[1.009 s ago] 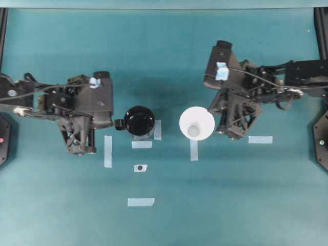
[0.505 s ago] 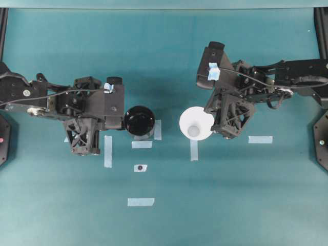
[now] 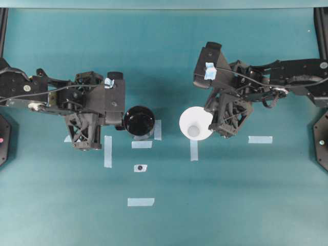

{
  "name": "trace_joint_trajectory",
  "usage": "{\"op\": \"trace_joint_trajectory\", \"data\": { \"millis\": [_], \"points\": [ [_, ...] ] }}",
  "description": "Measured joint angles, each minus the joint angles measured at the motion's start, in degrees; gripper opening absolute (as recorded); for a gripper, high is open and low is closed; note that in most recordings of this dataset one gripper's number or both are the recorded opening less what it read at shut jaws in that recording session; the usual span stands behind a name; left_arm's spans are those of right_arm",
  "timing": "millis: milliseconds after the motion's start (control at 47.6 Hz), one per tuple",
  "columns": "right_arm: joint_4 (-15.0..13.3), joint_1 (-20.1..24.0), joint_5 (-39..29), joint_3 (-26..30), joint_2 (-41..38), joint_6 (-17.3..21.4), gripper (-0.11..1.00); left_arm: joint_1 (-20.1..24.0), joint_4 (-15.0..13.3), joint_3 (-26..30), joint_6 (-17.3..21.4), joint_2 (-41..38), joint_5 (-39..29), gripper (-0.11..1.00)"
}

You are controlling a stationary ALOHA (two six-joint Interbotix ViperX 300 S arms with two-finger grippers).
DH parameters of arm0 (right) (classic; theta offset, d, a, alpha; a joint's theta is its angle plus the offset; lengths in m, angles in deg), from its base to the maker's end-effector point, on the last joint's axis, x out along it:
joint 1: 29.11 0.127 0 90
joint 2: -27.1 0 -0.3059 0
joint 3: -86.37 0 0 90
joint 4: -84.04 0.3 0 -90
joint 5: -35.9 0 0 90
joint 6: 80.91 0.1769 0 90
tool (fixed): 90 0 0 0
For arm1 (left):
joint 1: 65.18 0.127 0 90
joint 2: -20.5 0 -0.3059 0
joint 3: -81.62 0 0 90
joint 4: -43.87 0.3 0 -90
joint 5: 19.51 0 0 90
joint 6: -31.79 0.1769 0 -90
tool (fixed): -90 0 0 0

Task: Holding the cup holder with the left arm, the right arm places the cup into the cup holder.
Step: 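Open both grippers and lower left onto holder handle, right onto cup rim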

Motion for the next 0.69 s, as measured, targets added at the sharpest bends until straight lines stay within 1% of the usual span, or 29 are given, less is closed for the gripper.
{"op": "trace_joint_trajectory", "data": {
  "millis": [42, 84, 126, 189, 231, 336, 378, 420, 462, 547, 694],
  "points": [
    [-0.09, 0.0, 0.0, 0.18, -0.09, 0.0, 0.63, 0.0, 0.0, 0.0, 0.0, 0.0, 0.26, 0.06],
    [-0.26, 0.0, 0.0, 0.35, -0.18, 0.0, 0.75, 0.0, 0.0, 0.0, 0.0, 0.0, 0.62, 0.11],
    [-0.7, 0.0, 0.0, 0.44, -0.26, 0.0, 0.85, 0.0, 0.0, 0.0, 0.0, 0.0, 0.7, 0.19],
    [-1.67, -0.09, -0.09, 0.7, -0.35, 0.09, 0.95, 0.09, -0.09, 0.0, 0.0, 0.0, 0.88, 0.33],
    [-2.2, -0.09, -0.18, 0.88, -0.44, 0.09, 0.96, 0.0, 0.0, -0.09, 0.0, 0.0, 0.97, 0.46],
    [-3.16, 0.0, -0.18, 1.58, -0.97, 0.09, 0.95, -0.62, -0.09, 0.0, 0.26, -0.26, 1.67, 0.77],
    [-3.34, -0.09, -0.18, 1.85, -1.23, 0.0, 0.95, -0.88, 0.0, 0.0, 0.18, -0.62, 2.11, 0.87],
    [-3.34, -0.09, -0.26, 2.02, -1.58, 0.09, 0.95, -1.05, 0.0, 0.0, 0.26, -1.14, 2.29, 0.94],
    [-3.43, -0.09, -0.44, 2.11, -2.11, 0.09, 0.95, -1.05, -0.09, 0.0, 0.26, -1.67, 2.37, 0.96],
    [-3.43, -0.09, -1.32, 2.46, -3.16, 0.09, 0.95, -1.05, 0.0, 0.0, 0.26, -2.55, 2.46, 0.92],
    [-3.43, -0.18, -3.08, 3.34, -4.83, 0.09, 0.95, -1.14, 0.0, 0.0, 0.26, -3.69, 2.46, 0.93]
  ]
}}
